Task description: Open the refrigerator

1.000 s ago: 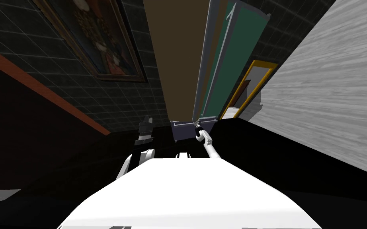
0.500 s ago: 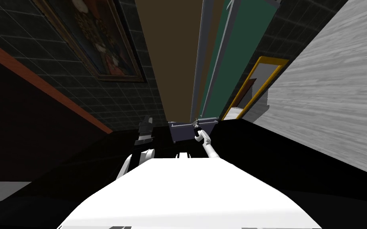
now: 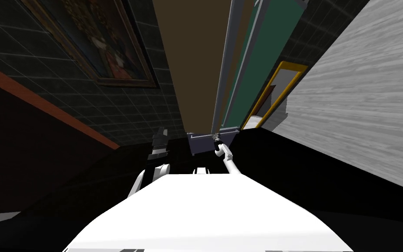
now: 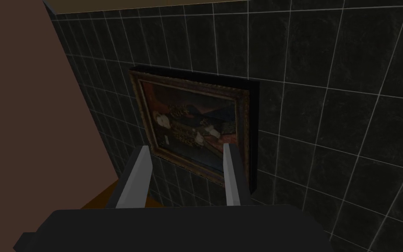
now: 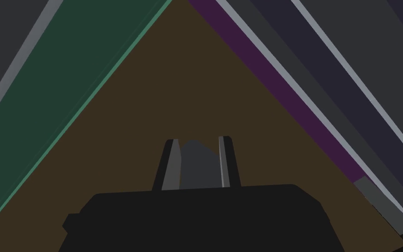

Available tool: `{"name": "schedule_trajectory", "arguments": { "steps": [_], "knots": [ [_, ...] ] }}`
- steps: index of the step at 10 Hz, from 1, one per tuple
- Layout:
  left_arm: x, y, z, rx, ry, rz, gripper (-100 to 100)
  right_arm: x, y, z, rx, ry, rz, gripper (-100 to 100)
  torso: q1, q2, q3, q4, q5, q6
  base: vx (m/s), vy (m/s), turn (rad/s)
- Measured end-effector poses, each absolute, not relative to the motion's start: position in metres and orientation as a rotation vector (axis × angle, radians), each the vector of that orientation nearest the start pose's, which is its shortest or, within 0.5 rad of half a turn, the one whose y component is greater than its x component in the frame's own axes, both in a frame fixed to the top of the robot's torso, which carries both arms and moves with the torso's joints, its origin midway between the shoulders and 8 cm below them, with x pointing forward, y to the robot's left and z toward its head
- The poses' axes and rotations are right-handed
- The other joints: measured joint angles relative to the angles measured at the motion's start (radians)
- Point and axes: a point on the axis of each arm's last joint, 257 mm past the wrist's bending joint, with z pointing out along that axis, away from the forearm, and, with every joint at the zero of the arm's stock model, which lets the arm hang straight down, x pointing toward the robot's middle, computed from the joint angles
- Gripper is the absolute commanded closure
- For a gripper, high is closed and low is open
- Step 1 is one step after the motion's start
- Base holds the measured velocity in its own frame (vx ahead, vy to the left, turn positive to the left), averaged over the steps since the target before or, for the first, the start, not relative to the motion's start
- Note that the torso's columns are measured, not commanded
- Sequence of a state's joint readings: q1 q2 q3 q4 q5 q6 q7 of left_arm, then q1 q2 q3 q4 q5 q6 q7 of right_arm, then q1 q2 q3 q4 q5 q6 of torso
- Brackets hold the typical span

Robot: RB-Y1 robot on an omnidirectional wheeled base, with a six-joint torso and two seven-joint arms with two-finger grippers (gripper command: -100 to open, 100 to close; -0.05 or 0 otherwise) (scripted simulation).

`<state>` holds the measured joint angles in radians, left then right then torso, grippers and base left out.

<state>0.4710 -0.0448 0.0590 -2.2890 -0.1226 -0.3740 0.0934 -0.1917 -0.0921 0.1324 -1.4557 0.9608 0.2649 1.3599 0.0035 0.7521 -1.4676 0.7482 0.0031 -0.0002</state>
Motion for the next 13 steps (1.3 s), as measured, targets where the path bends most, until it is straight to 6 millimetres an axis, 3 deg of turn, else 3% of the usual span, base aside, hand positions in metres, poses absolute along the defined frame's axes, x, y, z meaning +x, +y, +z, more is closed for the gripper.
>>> {"name": "schedule_trajectory", "arguments": {
  "steps": [6,7,13],
  "knots": [
    [0.362,0.294,0.013,-0.727,0.673,-1.232,0,0.578,-0.245,-0.220,-0.590,1.600,-0.781,100,-0.002,0.001,0.000,0.003,0.001,0.004,-0.115,0.211,-0.115],
    [0.362,0.294,0.013,-0.727,0.673,-1.232,0,0.576,-0.247,-0.227,-0.591,1.613,-0.780,100,-0.008,-0.004,-0.003,0.001,0.000,0.002,-0.056,0.165,-0.128],
    [0.362,0.294,0.013,-0.728,0.673,-1.232,0,0.560,-0.290,-0.223,-0.498,1.652,-0.865,100,0.002,0.000,0.000,0.002,0.002,0.001,-0.056,0.247,-0.123]
  ]
}}
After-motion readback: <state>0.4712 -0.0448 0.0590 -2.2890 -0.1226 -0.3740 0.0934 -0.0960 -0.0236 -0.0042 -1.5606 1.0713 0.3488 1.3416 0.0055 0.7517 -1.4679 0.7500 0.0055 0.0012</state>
